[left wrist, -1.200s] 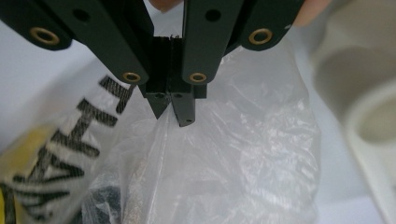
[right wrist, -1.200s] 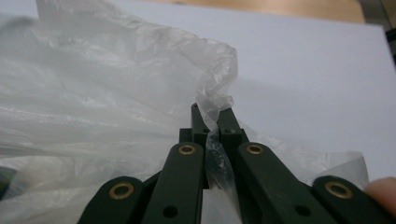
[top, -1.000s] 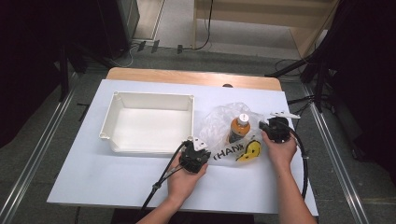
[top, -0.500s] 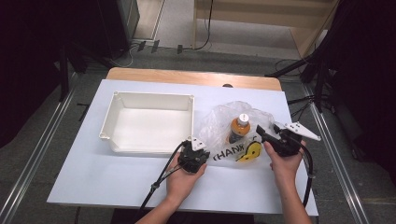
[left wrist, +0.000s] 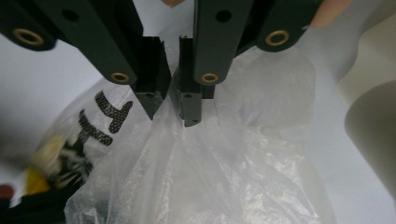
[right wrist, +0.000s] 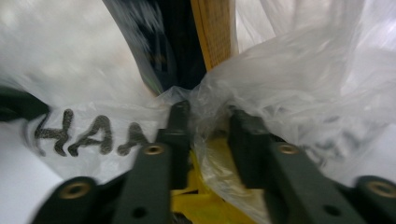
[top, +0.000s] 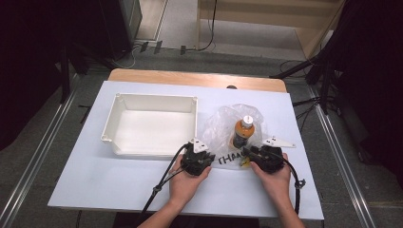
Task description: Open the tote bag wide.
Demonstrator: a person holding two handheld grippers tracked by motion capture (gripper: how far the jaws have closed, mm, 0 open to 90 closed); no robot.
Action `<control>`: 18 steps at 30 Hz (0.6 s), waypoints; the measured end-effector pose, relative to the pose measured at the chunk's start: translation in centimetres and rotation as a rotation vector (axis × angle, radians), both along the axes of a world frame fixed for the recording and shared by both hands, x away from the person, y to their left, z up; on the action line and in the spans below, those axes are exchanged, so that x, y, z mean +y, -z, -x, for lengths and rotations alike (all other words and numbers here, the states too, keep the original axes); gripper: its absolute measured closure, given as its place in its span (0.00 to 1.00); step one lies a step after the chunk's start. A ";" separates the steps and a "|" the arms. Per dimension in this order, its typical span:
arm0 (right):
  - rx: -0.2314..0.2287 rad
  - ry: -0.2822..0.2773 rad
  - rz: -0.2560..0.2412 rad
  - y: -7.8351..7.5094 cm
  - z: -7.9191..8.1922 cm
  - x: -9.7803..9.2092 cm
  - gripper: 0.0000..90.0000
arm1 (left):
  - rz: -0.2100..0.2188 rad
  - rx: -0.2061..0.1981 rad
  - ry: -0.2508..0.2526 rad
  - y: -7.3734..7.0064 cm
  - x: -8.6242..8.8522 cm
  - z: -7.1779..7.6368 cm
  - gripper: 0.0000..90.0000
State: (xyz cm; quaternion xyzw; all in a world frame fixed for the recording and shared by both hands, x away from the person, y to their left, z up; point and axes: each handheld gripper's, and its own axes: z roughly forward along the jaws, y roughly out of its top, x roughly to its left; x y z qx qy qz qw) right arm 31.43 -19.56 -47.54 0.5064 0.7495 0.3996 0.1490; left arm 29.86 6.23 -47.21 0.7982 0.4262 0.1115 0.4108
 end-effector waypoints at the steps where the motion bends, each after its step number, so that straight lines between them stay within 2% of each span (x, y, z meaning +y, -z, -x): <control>1: 0.016 -0.001 0.017 0.2 -0.1 0.1 0.90 | 0.015 -0.013 0.004 -0.1 0.0 0.1 0.89; 3: 0.035 -0.003 0.061 0.5 -0.3 0.3 0.97 | 0.036 -0.039 0.007 -0.5 -0.2 0.5 0.82; 4: 0.030 -0.003 0.070 0.6 -0.3 0.4 0.98 | 0.033 -0.064 0.004 -0.8 -0.4 0.9 0.79; 6: 0.030 -0.002 0.078 0.6 -0.3 0.5 1.00 | 0.035 -0.123 0.005 -1.5 -0.8 1.5 0.73; 8: 0.028 0.002 0.077 0.6 -0.3 0.5 1.00 | 0.054 -0.184 -0.013 -2.3 -1.2 2.1 0.62; 9: 0.028 0.004 0.074 0.7 -0.3 0.5 1.00 | 0.067 -0.203 -0.025 -2.7 -1.4 2.2 0.55; 10: 0.028 0.007 0.071 0.7 -0.3 0.5 1.00 | 0.077 -0.222 -0.020 -3.1 -1.5 2.2 0.53; 12: 0.023 0.007 0.072 0.7 -0.2 0.5 1.00 | 0.058 -0.280 -0.035 -3.6 -2.1 2.2 0.53; 13: 0.018 0.008 0.075 0.7 -0.1 0.5 1.00 | 0.049 -0.288 -0.031 -3.7 -2.3 2.0 0.58; 15: 0.012 0.010 0.079 0.8 -0.1 0.6 1.00 | 0.035 -0.250 -0.027 -3.4 -2.7 1.2 0.67; 17: 0.008 0.015 0.078 0.8 0.0 0.6 1.00 | -0.005 -0.168 -0.023 -2.6 -3.0 0.0 0.90; 18: 0.006 0.016 0.077 0.8 0.0 0.6 1.00 | -0.013 -0.131 -0.023 -2.1 -3.1 -0.5 0.98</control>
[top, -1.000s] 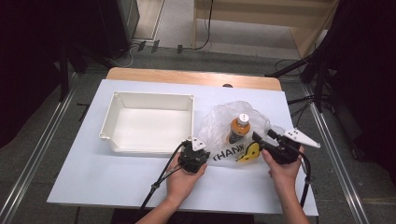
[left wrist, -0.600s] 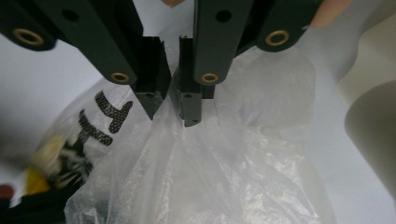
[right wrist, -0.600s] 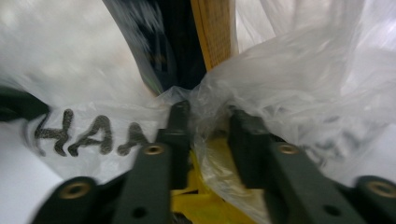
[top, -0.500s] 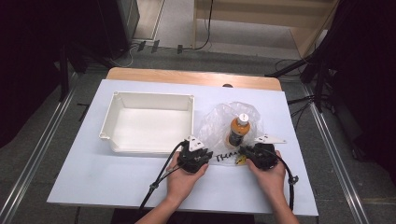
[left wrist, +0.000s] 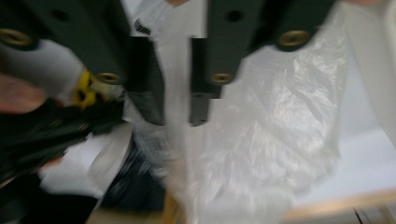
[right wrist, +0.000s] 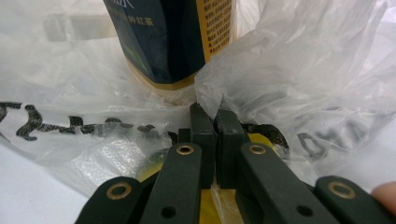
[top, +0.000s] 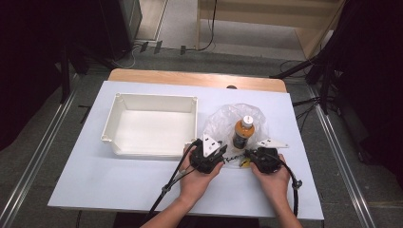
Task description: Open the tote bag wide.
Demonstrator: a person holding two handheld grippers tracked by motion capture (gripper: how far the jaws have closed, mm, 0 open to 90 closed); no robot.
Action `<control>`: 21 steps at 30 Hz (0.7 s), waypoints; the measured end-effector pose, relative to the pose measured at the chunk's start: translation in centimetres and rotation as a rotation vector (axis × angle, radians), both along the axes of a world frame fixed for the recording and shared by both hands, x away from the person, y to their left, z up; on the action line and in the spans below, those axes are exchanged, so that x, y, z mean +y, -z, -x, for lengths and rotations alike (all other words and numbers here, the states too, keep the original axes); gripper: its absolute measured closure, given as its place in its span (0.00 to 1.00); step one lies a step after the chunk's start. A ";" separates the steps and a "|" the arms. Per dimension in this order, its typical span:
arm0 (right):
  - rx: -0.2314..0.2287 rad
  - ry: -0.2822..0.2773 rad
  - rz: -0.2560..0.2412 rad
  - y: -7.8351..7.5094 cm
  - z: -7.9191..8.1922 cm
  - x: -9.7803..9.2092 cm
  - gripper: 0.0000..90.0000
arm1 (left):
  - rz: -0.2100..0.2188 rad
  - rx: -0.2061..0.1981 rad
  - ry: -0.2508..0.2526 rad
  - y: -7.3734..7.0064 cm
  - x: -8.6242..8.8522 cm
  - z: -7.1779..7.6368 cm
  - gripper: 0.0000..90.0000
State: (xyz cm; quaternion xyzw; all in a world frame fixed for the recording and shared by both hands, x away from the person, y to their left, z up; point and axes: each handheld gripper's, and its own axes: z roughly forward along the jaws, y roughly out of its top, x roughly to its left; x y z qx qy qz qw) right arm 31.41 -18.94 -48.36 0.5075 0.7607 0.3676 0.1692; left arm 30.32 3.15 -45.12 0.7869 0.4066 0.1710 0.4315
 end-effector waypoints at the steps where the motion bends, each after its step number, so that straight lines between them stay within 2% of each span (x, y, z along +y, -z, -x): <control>1: 0.000 0.001 0.000 0.0 0.0 0.0 1.00 | -0.016 0.024 -0.004 0.5 0.0 -0.4 1.00; 4: 0.006 0.000 -0.020 0.0 0.1 -0.2 0.97 | -0.068 0.087 -0.011 2.0 -0.3 -1.0 1.00; 5: 0.002 0.000 -0.031 -0.1 0.2 -0.3 0.93 | -0.083 0.115 -0.003 2.4 -0.3 -1.2 1.00; 7: -0.037 -0.012 -0.065 -0.7 0.8 -0.7 0.81 | -0.087 0.120 -0.002 2.5 -0.3 -1.2 1.00; 9: -0.094 -0.026 -0.121 -2.2 1.7 -1.4 0.72 | -0.091 0.121 0.002 2.5 -0.3 -1.2 1.00; 11: -0.156 -0.031 -0.151 -4.0 2.6 -2.0 0.69 | -0.084 0.127 0.000 2.6 -0.3 -1.2 1.00; 13: -0.216 -0.012 -0.155 -6.4 3.8 -2.2 0.70 | -0.084 0.123 -0.002 2.6 -0.3 -1.2 1.00; 14: -0.272 -0.011 -0.146 -7.7 4.5 -2.1 0.72 | -0.086 0.120 0.000 2.6 -0.3 -1.1 1.00; 16: -0.361 0.022 -0.088 -10.1 5.2 -1.7 0.75 | -0.089 0.110 -0.003 2.6 -0.4 -1.1 1.00; 17: -0.388 0.050 -0.083 -11.0 5.1 -1.8 0.76 | -0.090 0.109 -0.003 2.6 -0.4 -1.1 1.00; 19: -0.413 0.127 -0.107 -12.0 4.1 -2.4 0.77 | -0.084 0.116 0.000 2.6 -0.4 -1.1 1.00; 21: -0.434 0.210 -0.134 -12.2 3.0 -3.0 0.78 | -0.086 0.116 0.002 2.6 -0.3 -1.1 1.00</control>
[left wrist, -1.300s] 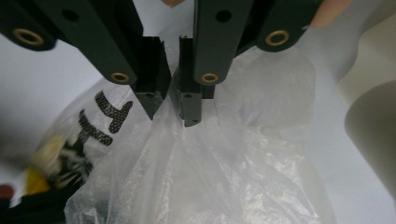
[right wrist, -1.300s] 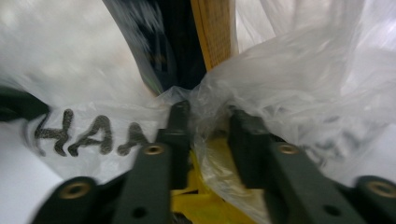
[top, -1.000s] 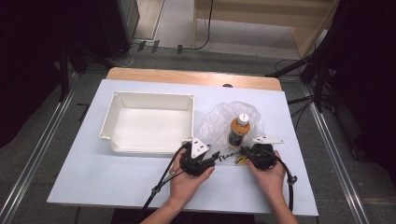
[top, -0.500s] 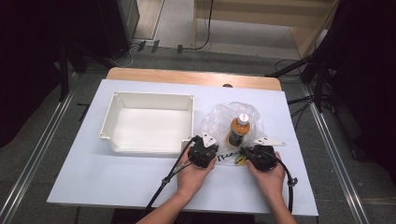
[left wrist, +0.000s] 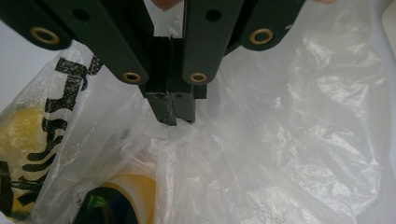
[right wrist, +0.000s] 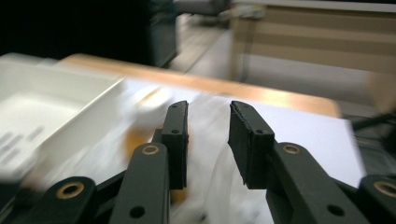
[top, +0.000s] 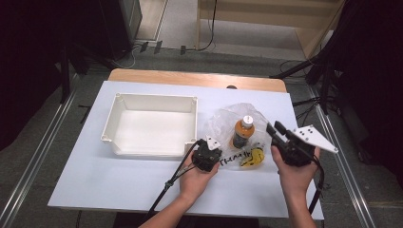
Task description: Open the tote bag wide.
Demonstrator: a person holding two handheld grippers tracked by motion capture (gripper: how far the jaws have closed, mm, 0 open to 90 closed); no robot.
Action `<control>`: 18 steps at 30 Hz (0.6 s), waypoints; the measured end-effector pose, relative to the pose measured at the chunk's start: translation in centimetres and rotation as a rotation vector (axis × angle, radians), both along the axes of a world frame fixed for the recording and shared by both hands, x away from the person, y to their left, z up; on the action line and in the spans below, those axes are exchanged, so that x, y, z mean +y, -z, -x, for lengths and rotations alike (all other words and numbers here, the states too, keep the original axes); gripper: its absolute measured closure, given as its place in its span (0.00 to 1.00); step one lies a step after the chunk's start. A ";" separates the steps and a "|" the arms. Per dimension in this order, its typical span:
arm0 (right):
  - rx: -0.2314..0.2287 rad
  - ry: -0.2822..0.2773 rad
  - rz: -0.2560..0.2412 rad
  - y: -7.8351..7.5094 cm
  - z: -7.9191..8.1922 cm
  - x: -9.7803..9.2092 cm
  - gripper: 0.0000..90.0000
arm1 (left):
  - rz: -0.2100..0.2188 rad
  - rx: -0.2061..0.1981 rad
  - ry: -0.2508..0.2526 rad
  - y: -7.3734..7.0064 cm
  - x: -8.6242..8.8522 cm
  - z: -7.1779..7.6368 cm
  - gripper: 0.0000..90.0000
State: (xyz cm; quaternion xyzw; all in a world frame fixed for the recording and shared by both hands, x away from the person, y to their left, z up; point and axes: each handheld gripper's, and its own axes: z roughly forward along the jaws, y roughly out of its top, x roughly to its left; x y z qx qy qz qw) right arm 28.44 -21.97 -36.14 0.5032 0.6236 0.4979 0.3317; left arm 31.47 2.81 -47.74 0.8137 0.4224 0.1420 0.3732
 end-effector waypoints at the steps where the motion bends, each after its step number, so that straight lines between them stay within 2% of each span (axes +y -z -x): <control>1: -0.010 0.023 -0.021 0.0 -0.5 -0.2 0.79 | -0.004 -0.006 -0.001 0.0 -0.1 0.0 1.00; 2: -0.013 0.037 -0.036 0.1 -1.0 -0.3 0.79 | -0.010 -0.009 -0.004 0.0 -0.1 0.1 1.00; 4: -0.014 0.022 -0.047 0.6 -2.0 -0.3 0.81 | -0.010 -0.009 -0.004 0.0 -0.1 0.1 1.00; 5: 0.006 0.011 -0.038 1.3 -2.7 -0.2 0.83 | -0.004 -0.009 -0.002 0.0 -0.1 0.1 1.00; 8: 0.138 -0.013 -0.047 4.8 -4.8 0.3 0.90 | -0.002 0.000 0.002 0.0 0.1 0.0 1.00; 10: 0.206 -0.018 -0.007 7.4 -5.5 0.6 0.96 | 0.002 0.004 -0.001 0.0 0.1 0.0 1.00; 14: 0.376 -0.046 0.020 11.5 -6.5 0.6 1.00 | 0.003 0.005 0.003 0.0 0.2 0.0 1.00; 16: 0.449 -0.055 0.030 12.5 -6.7 0.9 1.00 | 0.004 0.005 0.005 0.0 0.2 0.0 1.00; 18: 0.444 -0.058 0.071 12.4 -6.5 1.3 1.00 | 0.005 0.012 0.005 0.0 0.3 -0.1 1.00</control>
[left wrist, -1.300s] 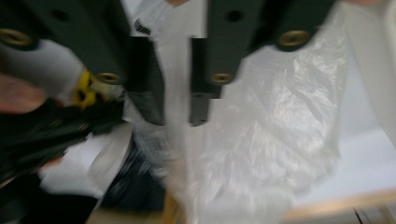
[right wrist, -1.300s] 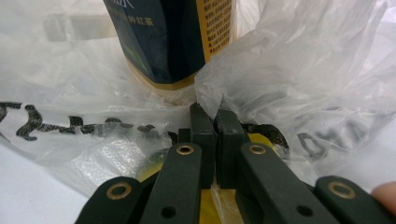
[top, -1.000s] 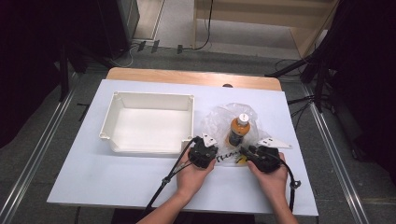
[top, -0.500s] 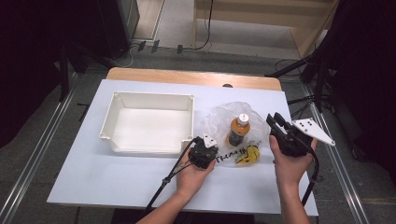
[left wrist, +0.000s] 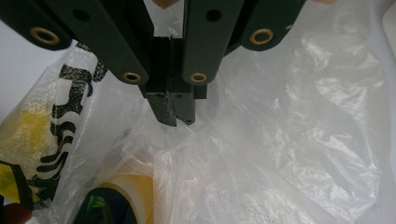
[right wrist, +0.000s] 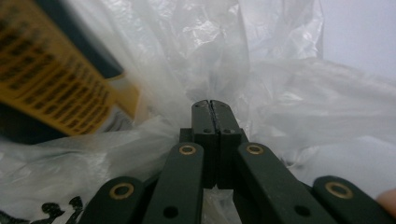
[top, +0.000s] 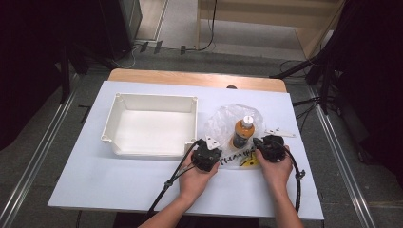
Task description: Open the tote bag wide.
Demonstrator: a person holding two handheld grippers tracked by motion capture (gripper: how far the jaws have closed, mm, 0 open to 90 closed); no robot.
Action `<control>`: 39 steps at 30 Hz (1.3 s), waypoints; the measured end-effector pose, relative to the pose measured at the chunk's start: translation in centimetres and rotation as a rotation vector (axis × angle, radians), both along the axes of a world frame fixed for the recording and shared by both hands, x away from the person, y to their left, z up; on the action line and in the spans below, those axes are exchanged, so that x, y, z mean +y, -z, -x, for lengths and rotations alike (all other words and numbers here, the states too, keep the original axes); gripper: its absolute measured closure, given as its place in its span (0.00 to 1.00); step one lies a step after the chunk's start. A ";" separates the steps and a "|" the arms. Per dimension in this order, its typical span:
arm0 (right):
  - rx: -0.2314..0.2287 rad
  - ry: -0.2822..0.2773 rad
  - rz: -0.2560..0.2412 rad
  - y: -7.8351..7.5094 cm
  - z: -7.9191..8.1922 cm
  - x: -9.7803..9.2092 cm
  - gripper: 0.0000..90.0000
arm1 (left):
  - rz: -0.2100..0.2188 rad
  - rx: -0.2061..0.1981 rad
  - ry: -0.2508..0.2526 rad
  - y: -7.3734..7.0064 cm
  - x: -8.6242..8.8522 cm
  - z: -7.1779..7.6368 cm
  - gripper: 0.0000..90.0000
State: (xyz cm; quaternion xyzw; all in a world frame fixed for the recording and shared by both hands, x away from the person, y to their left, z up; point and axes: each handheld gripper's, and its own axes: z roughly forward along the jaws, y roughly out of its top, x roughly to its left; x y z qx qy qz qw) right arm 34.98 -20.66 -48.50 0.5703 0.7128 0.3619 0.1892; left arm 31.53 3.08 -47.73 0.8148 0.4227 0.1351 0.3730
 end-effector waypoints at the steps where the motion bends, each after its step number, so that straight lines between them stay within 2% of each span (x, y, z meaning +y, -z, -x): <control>1: -0.002 0.004 0.000 0.0 0.1 0.1 1.00 | 0.005 0.004 -0.001 0.0 0.0 0.0 1.00; 4: -0.002 0.020 -0.021 0.0 0.1 -0.1 0.99 | 0.023 0.020 -0.002 0.0 0.2 -0.2 1.00; 5: -0.017 0.030 -0.036 0.0 0.3 -0.3 0.95 | 0.031 0.025 -0.001 0.0 0.3 -0.2 1.00; 6: -0.053 0.035 -0.055 -0.3 0.6 -0.5 0.90 | 0.047 0.025 0.005 -0.1 0.4 -0.2 1.00; 8: -0.114 0.036 -0.078 -1.2 1.3 -1.0 0.83 | 0.087 -0.004 0.005 -0.4 0.9 0.0 0.98; 11: -0.201 0.048 -0.111 -2.6 2.3 -1.6 0.74 | 0.170 -0.045 0.014 -0.8 1.7 0.4 0.84; 13: -0.234 0.054 -0.130 -2.9 2.7 -2.0 0.67 | 0.197 -0.069 0.022 -1.1 2.2 0.8 0.71; 16: -0.241 0.049 -0.158 -3.1 2.8 -2.5 0.56 | 0.219 -0.102 0.045 -1.5 2.9 1.5 0.54; 17: -0.246 0.045 -0.161 -3.1 2.9 -2.6 0.53 | 0.236 -0.109 0.073 -1.6 3.3 1.7 0.47; 19: -0.274 0.041 -0.163 -3.5 3.1 -2.6 0.48 | 0.239 -0.139 0.093 -1.8 3.9 2.2 0.36; 23: -0.292 0.001 -0.177 -4.0 3.4 -2.2 0.37 | 0.280 -0.154 0.113 -2.4 5.6 2.9 0.17; 26: -0.307 -0.014 -0.168 -4.2 3.5 -1.8 0.30 | 0.309 -0.161 0.119 -3.0 6.6 3.6 0.11; 30: -0.305 -0.024 -0.176 -4.3 3.5 -1.9 0.22 | 0.355 -0.170 0.139 -3.9 7.9 4.3 0.04; 33: -0.303 -0.027 -0.175 -4.5 3.6 -1.9 0.19 | 0.334 -0.194 0.149 -4.5 8.8 4.8 0.01; 37: -0.303 -0.039 -0.167 -4.6 3.8 -1.6 0.17 | 0.310 -0.218 0.134 -4.7 10.4 5.2 0.00; 39: -0.304 -0.039 -0.167 -4.7 3.9 -1.6 0.17 | 0.315 -0.220 0.128 -4.9 11.3 5.1 0.00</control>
